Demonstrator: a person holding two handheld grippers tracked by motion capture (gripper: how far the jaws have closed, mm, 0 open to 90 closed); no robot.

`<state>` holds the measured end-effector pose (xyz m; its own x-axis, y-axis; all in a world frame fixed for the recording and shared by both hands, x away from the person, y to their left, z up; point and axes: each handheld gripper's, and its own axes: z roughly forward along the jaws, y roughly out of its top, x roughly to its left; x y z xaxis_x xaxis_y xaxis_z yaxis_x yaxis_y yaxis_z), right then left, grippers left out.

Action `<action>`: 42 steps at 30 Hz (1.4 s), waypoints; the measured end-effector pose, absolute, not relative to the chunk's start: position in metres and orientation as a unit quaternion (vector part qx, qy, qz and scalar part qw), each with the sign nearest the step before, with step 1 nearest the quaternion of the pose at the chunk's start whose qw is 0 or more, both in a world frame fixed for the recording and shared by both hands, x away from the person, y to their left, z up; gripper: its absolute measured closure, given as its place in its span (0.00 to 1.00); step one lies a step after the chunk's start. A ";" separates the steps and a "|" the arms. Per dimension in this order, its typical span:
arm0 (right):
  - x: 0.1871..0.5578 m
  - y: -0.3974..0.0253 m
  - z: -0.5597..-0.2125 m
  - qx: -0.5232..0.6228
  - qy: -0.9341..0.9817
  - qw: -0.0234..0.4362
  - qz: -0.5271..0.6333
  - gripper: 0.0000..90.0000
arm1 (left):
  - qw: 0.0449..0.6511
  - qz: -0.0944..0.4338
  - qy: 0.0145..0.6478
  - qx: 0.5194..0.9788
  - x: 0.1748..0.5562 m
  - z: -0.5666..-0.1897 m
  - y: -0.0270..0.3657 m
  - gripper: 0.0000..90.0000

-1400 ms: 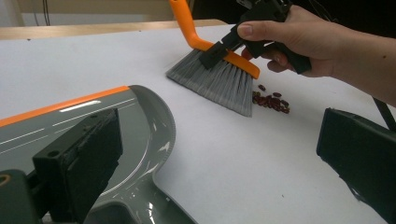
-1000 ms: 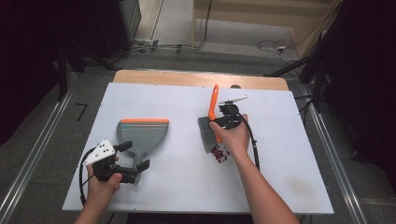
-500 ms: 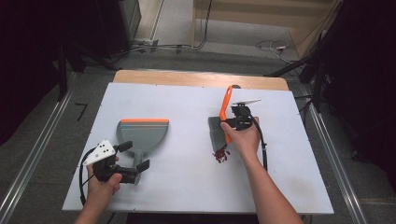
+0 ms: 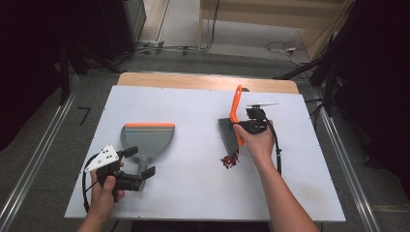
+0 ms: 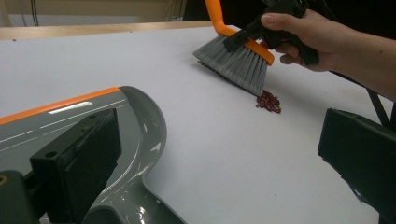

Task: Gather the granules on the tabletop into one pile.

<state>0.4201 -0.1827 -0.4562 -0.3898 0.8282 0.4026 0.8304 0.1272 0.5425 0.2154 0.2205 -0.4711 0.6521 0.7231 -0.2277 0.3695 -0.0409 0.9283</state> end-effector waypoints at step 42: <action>0.367 -0.177 -0.453 -0.177 -0.946 -0.020 -0.270 0.75 | 0.563 0.156 0.398 0.707 0.218 -0.474 0.220 0.00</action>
<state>0.3670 -0.1775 -0.4532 -0.9367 0.3452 0.0578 0.3238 0.7920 0.5176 0.2175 0.2202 -0.4736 0.6350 0.7382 -0.2276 0.3868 -0.0488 0.9209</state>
